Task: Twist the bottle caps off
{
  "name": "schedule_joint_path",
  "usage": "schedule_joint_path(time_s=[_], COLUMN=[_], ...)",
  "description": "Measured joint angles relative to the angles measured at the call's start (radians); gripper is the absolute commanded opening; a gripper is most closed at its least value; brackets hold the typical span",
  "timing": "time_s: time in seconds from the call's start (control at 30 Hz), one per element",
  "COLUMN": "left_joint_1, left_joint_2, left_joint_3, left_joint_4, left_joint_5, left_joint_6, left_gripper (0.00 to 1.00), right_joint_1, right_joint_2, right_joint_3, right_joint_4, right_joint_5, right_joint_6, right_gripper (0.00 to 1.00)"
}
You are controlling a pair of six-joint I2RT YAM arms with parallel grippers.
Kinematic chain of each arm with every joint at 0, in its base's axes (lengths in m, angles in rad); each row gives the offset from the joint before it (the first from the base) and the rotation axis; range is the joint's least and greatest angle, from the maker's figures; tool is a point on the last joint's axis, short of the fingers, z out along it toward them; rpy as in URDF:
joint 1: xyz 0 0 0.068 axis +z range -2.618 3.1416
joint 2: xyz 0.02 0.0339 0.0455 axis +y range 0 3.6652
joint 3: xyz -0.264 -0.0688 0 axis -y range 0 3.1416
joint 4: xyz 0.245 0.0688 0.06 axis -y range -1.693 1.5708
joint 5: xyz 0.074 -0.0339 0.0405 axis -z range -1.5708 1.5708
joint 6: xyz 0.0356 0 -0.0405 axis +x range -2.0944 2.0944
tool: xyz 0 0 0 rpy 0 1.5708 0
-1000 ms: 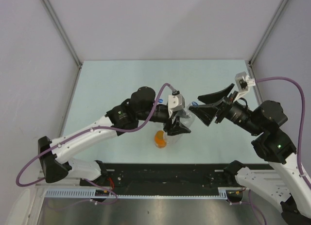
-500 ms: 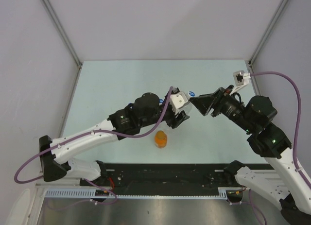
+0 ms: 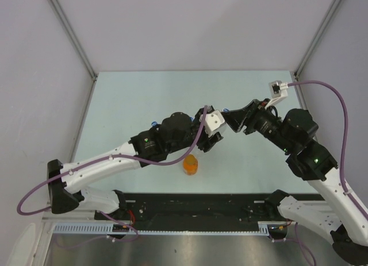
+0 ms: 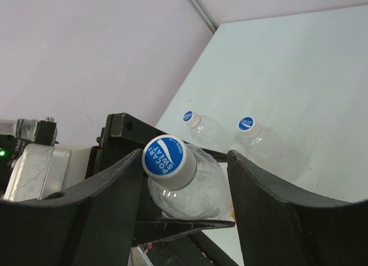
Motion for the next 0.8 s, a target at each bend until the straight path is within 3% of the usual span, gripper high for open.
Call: schedule_joint_path(time_s=[0.23,0.57,0.67,0.7,0.8], left_joint_1=[-0.008,-0.012,-0.013,-0.013,-0.013], left_joint_2=[0.013,0.014,0.014,0.014,0.016], left_joint_3=[0.000,0.000,0.000,0.000,0.000], left_joint_4=[-0.001,-0.008,-0.008,-0.011,-0.016], left_joint_5=[0.002,0.002,0.001,0.001,0.001], left_joint_6=[0.005,0.005,0.005,0.005,0.004], left_gripper=[0.00,0.00,0.00,0.00,0.00], right_joint_1=[0.049,0.051,0.051,0.052,0.056], right_joint_2=[0.033,0.018,0.016,0.016,0.016], right_joint_3=[0.000,0.000,0.000,0.000,0.000], right_joint_4=[0.016,0.016,0.016,0.018,0.016], right_joint_5=[0.027,0.071,0.074,0.073,0.073], right_joint_6=[0.000,0.001,-0.001,0.002,-0.009], right_gripper=[0.52,0.54,0.37,0.23,0.00])
